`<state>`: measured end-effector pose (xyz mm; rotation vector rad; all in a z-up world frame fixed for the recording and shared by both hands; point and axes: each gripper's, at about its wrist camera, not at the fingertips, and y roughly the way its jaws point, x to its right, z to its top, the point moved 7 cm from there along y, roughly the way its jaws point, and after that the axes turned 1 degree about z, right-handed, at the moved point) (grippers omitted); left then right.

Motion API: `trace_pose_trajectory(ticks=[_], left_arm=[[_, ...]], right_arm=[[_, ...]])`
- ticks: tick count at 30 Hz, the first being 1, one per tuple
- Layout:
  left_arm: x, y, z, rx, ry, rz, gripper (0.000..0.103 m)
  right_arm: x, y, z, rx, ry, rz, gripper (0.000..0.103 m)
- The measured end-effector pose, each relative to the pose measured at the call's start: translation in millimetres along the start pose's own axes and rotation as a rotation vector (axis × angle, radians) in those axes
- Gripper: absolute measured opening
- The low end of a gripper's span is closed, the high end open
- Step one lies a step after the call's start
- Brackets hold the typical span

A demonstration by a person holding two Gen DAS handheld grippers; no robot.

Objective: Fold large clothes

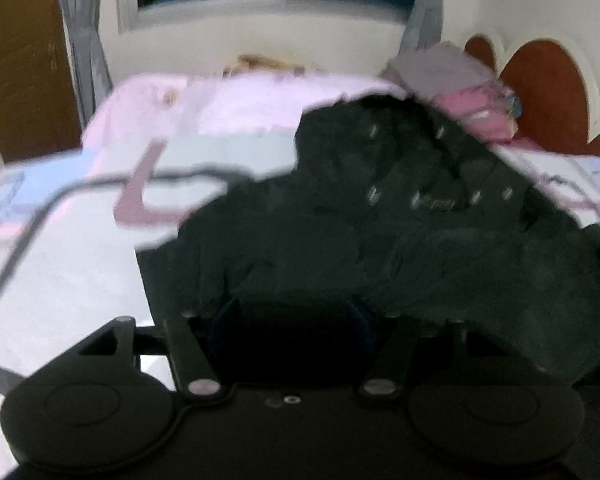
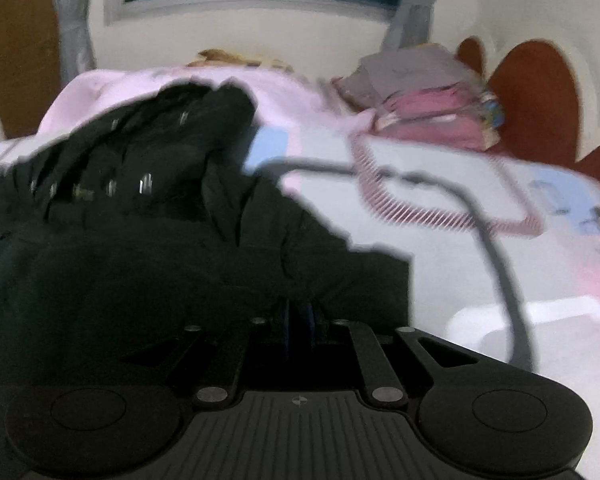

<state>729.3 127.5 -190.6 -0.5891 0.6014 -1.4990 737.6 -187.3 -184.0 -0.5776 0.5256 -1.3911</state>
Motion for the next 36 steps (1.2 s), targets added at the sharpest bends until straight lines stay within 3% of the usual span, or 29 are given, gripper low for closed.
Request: trace_pose_trajectory(ticks=[1, 2, 3, 4, 5, 6, 10, 11, 15, 18, 21, 23, 24, 29, 30, 31, 32, 34, 36], left_arm=[[4.3, -6.2, 5.7, 0.028, -0.007, -0.017, 0.059], [10.5, -9.1, 11.3, 0.044, -0.022, -0.046, 0.059], [17.3, -10.0, 17.3, 0.054, -0.033, -0.067, 0.059], [25.0, -10.6, 23.4, 0.064, -0.035, -0.085, 0.059], [35.0, -8.4, 27.6, 0.068, -0.026, -0.100, 0.059], [43.8, -5.9, 29.3, 0.066, -0.017, -0.108, 0.059], [71.8, 4.6, 21.0, 0.033, -0.002, -0.119, 0.061], [75.3, 8.6, 15.5, 0.023, 0.007, -0.092, 0.057], [72.9, 28.7, -7.8, -0.001, 0.038, -0.041, 0.062], [64.2, 22.0, -13.2, -0.002, 0.078, -0.014, 0.062], [27.1, 6.4, -24.6, 0.008, 0.063, 0.050, 0.063], [6.3, 6.2, -31.4, -0.010, 0.011, 0.033, 0.063], [5.1, 7.8, -29.8, -0.016, 0.011, 0.031, 0.062], [13.5, -10.4, -21.6, -0.018, 0.031, 0.070, 0.060], [15.6, -21.8, -20.2, 0.009, 0.025, 0.051, 0.063], [21.4, -30.9, -19.1, 0.033, 0.021, 0.024, 0.065], [28.3, -37.2, -19.8, 0.042, 0.029, 0.002, 0.070], [41.8, -34.0, -24.7, 0.016, 0.073, -0.017, 0.077], [50.0, -14.3, -33.0, -0.072, 0.125, -0.019, 0.081]], right_arm=[[-9.5, -10.9, 10.2, 0.052, 0.014, 0.044, 0.063], [-20.7, -14.9, 16.4, 0.075, 0.017, 0.096, 0.078], [-35.3, -13.4, 20.9, 0.060, 0.020, 0.149, 0.078], [-51.2, -9.2, 24.3, 0.037, 0.020, 0.189, 0.069], [-66.6, -4.2, 26.3, 0.018, 0.013, 0.221, 0.052], [-79.9, 1.1, 26.7, -0.002, 0.009, 0.240, 0.047], [-118.7, 20.3, 13.3, -0.069, -0.007, 0.276, 0.045], [-121.5, 24.2, 5.2, -0.085, -0.018, 0.251, 0.044], [-126.1, 34.5, -18.3, -0.086, -0.113, 0.223, 0.044], [-101.3, 28.9, -25.3, -0.074, -0.123, 0.186, 0.044], [-42.8, 21.5, -34.5, -0.071, -0.051, 0.119, 0.043], [-19.9, 20.3, -41.4, -0.075, 0.001, 0.132, 0.030], [-21.0, 21.6, -41.3, -0.080, -0.006, 0.127, 0.030], [-36.1, 6.8, -26.0, -0.067, -0.045, 0.052, 0.032], [-36.5, -4.4, -21.9, -0.035, -0.037, 0.065, 0.037], [-37.3, -12.4, -21.0, -0.017, -0.034, 0.082, 0.060], [-39.8, -17.2, -22.2, -0.020, -0.033, 0.110, 0.066], [-44.6, -17.8, -26.0, -0.052, -0.043, 0.139, 0.066], [-48.9, -0.2, -36.3, -0.152, -0.088, 0.144, 0.066]])
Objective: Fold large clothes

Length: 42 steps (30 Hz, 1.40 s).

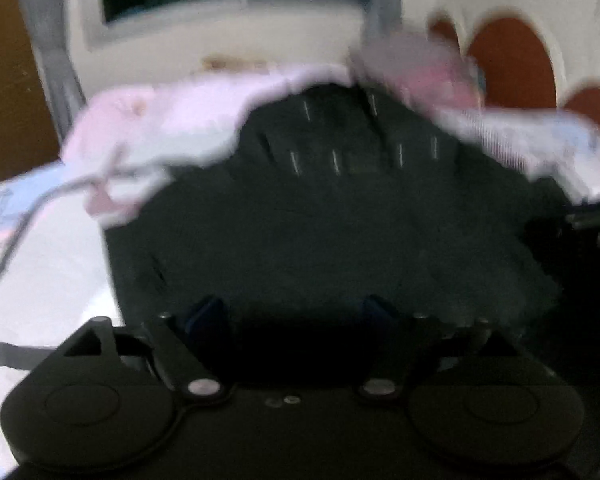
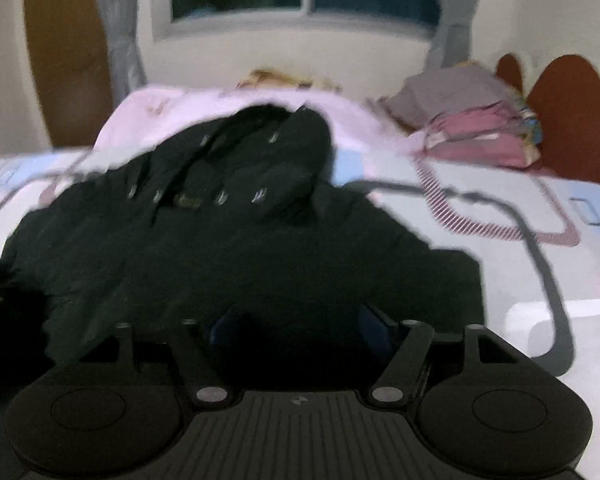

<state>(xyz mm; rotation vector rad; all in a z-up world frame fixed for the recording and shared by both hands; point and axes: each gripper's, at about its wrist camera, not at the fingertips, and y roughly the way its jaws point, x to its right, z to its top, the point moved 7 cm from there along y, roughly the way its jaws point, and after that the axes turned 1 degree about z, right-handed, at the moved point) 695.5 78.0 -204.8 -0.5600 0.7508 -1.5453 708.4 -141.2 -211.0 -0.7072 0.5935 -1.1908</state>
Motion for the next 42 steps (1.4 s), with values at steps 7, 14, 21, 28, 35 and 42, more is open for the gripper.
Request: trace_pose_trajectory(ticks=[7, 14, 21, 28, 35, 42], left_arm=[[-39.9, 1.1, 107.4, 0.137, -0.021, -0.008, 0.074], [-58.2, 113.3, 196.3, 0.075, -0.016, -0.027, 0.078], [-78.2, 215.5, 209.6, -0.019, -0.086, -0.040, 0.080], [-94.6, 264.6, 224.6, -0.057, -0.240, -0.180, 0.049], [-66.7, 203.0, 234.9, 0.081, -0.062, -0.170, 0.003], [-47.3, 26.3, 208.4, 0.370, 0.018, -0.179, 0.003]], right_arm=[[42.1, -10.7, 101.7, 0.179, 0.108, 0.065, 0.065], [80.5, 104.5, 205.6, 0.158, 0.262, 0.152, 0.065], [96.9, 201.6, 235.5, 0.055, 0.287, 0.232, 0.065], [84.3, 234.0, 224.3, 0.053, 0.229, 0.312, 0.054], [87.2, 174.4, 235.9, 0.162, 0.229, 0.353, 0.008], [55.7, -10.1, 213.5, 0.385, 0.054, 0.359, 0.007]])
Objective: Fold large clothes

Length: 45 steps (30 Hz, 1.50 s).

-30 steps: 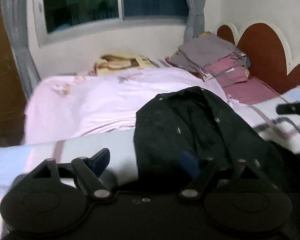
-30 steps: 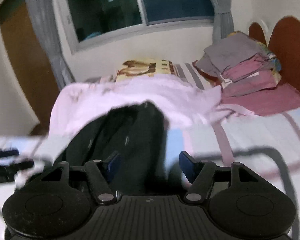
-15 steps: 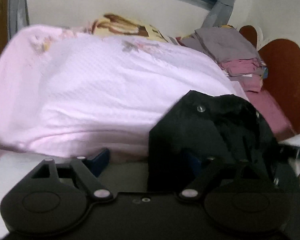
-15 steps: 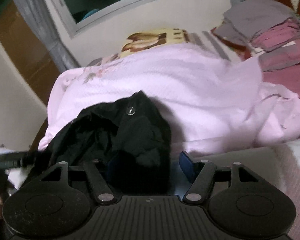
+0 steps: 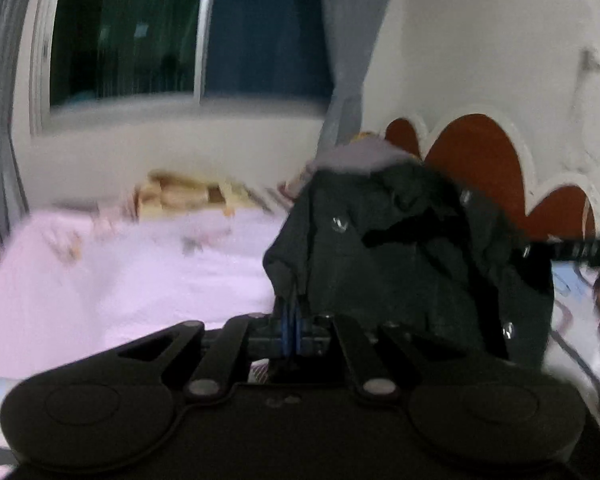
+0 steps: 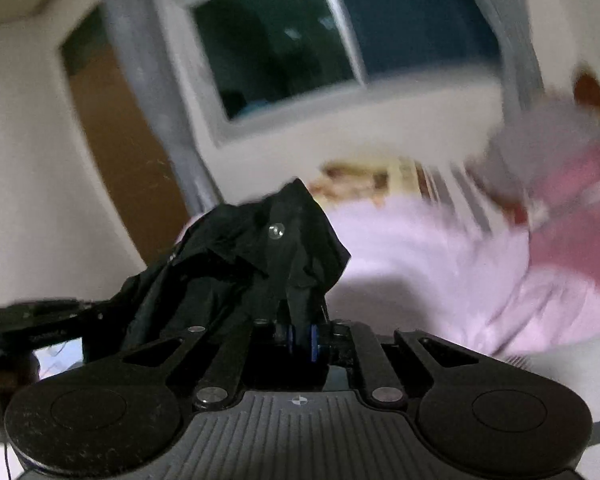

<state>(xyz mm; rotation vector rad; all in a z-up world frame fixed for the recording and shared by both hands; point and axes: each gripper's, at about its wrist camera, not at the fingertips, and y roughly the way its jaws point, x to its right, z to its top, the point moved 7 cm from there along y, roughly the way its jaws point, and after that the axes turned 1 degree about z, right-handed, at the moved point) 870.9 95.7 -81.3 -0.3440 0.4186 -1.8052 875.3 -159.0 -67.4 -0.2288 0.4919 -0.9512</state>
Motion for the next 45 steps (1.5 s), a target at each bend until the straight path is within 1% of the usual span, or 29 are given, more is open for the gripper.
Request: trace_pose_trajectory(ticks=[2, 4, 5, 6, 7, 8, 9, 11, 12, 13, 14, 15, 16, 18, 20, 22, 25, 27, 28, 30, 31, 33, 35, 36, 38, 39, 42, 43, 45], left_arm=[[13.9, -56.3, -13.7, 0.035, 0.015, 0.000, 0.005], [27.3, -106.9, -39.4, 0.033, 0.062, 0.044, 0.016], [32.7, -135.3, -60.1, 0.019, 0.075, 0.078, 0.032], [37.2, -160.5, -82.7, -0.006, 0.080, 0.087, 0.056], [39.0, -188.2, -109.7, -0.025, 0.084, 0.099, 0.064], [37.9, -216.7, -138.8, -0.039, 0.077, 0.114, 0.060], [33.8, -237.2, -163.0, -0.072, 0.053, 0.122, 0.047], [26.7, -263.5, -198.9, -0.133, -0.004, 0.113, 0.031], [25.8, -269.0, -205.9, -0.155, -0.006, 0.125, 0.027], [27.1, -273.5, -206.0, -0.156, -0.015, 0.132, 0.027], [29.8, -276.3, -201.0, -0.141, -0.034, 0.111, 0.027], [32.6, -273.1, -193.5, -0.133, -0.054, 0.084, 0.030], [36.7, -267.5, -185.0, -0.127, -0.057, 0.084, 0.031], [43.3, -248.5, -173.1, -0.125, -0.051, 0.081, 0.030], [50.5, -222.1, -167.5, -0.145, -0.080, 0.038, 0.030], [62.9, -193.0, -167.2, -0.165, -0.064, 0.007, 0.030], [79.5, -160.7, -185.7, -0.236, -0.029, -0.008, 0.032], [85.6, -144.2, -203.1, -0.271, -0.003, 0.027, 0.033], [83.6, -141.7, -213.9, -0.292, -0.010, 0.042, 0.033], [81.3, -136.1, -233.9, -0.308, -0.043, 0.056, 0.033], [82.0, -134.7, -238.4, -0.309, -0.030, 0.065, 0.033], [83.7, -133.1, -240.8, -0.316, -0.014, 0.077, 0.033], [80.5, -136.8, -234.1, -0.343, 0.002, 0.050, 0.032], [79.2, -140.8, -227.0, -0.346, 0.008, 0.043, 0.034], [71.0, -149.2, -196.4, -0.276, 0.010, 0.065, 0.038], [64.5, -148.7, -182.0, -0.235, 0.008, 0.086, 0.038], [45.7, -119.0, -146.2, -0.180, -0.059, 0.113, 0.038], [43.0, -106.5, -138.5, -0.180, -0.072, 0.123, 0.038], [39.5, -69.3, -128.1, -0.229, -0.118, 0.144, 0.038]], right_arm=[[-36.3, -50.5, -11.2, 0.022, -0.088, 0.004, 0.008], [-71.2, -102.2, -38.1, 0.017, -0.160, -0.014, 0.008], [-83.1, -125.3, -54.5, 0.013, -0.189, -0.036, 0.008], [-93.4, -151.4, -76.3, -0.004, -0.212, -0.064, 0.010], [-101.1, -176.2, -99.9, -0.028, -0.214, -0.085, 0.032], [-107.0, -202.0, -122.8, -0.034, -0.210, -0.096, 0.055], [-111.6, -222.6, -141.3, -0.032, -0.201, -0.098, 0.056], [-114.1, -245.3, -164.1, -0.055, -0.115, -0.134, 0.055], [-117.8, -248.0, -168.1, -0.048, -0.078, -0.142, 0.055], [-121.7, -249.7, -167.5, -0.039, -0.045, -0.147, 0.047], [-128.3, -246.2, -164.8, -0.044, -0.027, -0.159, 0.045], [-135.6, -241.0, -161.1, -0.054, -0.033, -0.169, 0.045], [-144.8, -231.9, -157.9, -0.058, -0.054, -0.187, 0.045], [-154.0, -212.6, -151.7, -0.078, -0.063, -0.189, 0.045], [-160.2, -185.4, -151.9, -0.103, -0.065, -0.205, 0.045], [-162.5, -152.1, -154.1, -0.121, -0.065, -0.174, 0.044], [-145.3, -101.9, -180.0, -0.221, -0.070, -0.173, 0.044], [-134.5, -77.6, -218.4, -0.343, -0.097, -0.204, 0.044], [-130.8, -72.4, -234.8, -0.362, -0.113, -0.212, 0.044], [-128.3, -71.5, -255.1, -0.311, -0.143, -0.216, 0.044], [-127.2, -71.6, -259.2, -0.293, -0.135, -0.219, 0.044], [-126.1, -70.9, -259.3, -0.294, -0.128, -0.219, 0.044], [-125.2, -73.3, -250.8, -0.333, -0.139, -0.196, 0.045], [-124.5, -84.9, -235.7, -0.315, -0.148, -0.189, 0.045], [-115.6, -100.2, -199.2, -0.189, -0.118, -0.198, 0.045], [-107.9, -97.4, -182.5, -0.165, -0.078, -0.195, 0.045], [-88.1, -62.1, -143.6, -0.145, -0.011, -0.238, 0.045], [-84.4, -45.9, -135.5, -0.155, -0.002, -0.250, 0.045], [-79.6, -14.6, -123.4, -0.166, 0.022, -0.271, 0.045]])
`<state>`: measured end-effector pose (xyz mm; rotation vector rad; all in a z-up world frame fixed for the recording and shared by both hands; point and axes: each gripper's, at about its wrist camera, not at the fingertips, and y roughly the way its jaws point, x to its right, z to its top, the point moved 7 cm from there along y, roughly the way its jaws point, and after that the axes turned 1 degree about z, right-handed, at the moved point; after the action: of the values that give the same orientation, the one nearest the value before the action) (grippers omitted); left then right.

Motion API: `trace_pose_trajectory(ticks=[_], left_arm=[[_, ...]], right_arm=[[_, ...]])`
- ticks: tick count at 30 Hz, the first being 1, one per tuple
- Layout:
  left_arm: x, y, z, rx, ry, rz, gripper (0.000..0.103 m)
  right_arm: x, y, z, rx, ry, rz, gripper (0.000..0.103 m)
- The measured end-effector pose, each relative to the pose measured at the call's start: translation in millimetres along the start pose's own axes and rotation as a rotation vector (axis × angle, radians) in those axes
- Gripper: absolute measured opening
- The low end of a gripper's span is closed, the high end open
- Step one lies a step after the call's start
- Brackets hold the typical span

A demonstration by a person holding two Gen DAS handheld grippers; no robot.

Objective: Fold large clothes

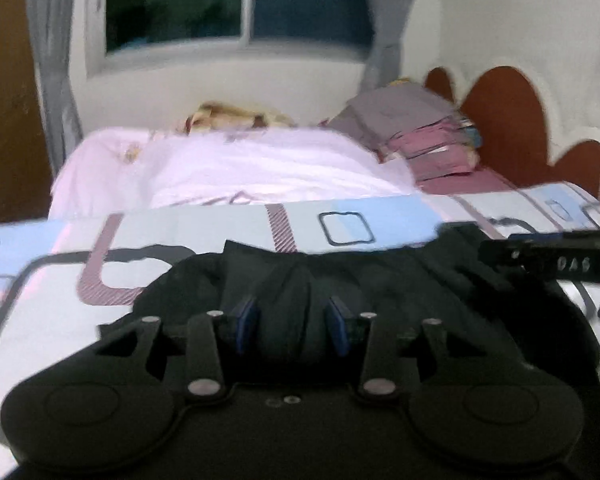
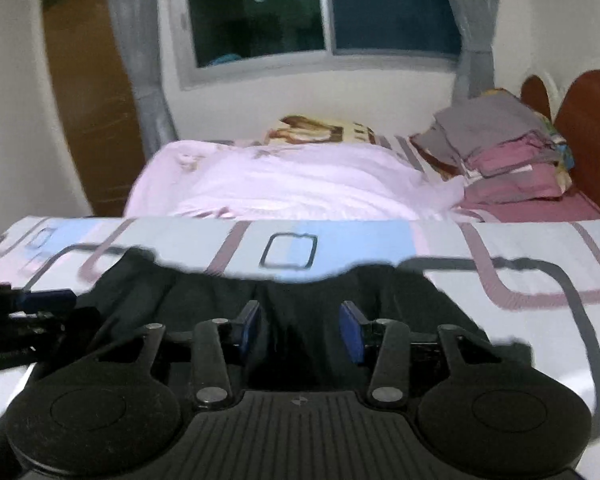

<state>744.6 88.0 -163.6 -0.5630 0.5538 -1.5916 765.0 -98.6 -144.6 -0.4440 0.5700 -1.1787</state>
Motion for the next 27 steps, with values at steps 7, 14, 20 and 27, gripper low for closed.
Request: trace_pose_trajectory(ticks=[7, 14, 20, 27], left_arm=[[4.2, 62.1, -19.7, -0.069, 0.026, 0.090, 0.040], [-3.5, 72.3, -42.6, -0.023, 0.017, 0.089, 0.041], [5.2, 15.4, -26.5, 0.028, -0.001, 0.073, 0.038], [47.1, 13.8, -67.8, -0.013, 0.102, 0.143, 0.043]], right_arm=[[-10.0, 76.2, -30.2, -0.122, -0.061, -0.005, 0.045], [-1.0, 90.2, -53.3, -0.059, -0.094, -0.003, 0.044], [-2.6, 34.0, -43.0, -0.045, -0.040, 0.032, 0.045], [-9.3, 14.9, -84.7, -0.065, -0.069, -0.013, 0.045]])
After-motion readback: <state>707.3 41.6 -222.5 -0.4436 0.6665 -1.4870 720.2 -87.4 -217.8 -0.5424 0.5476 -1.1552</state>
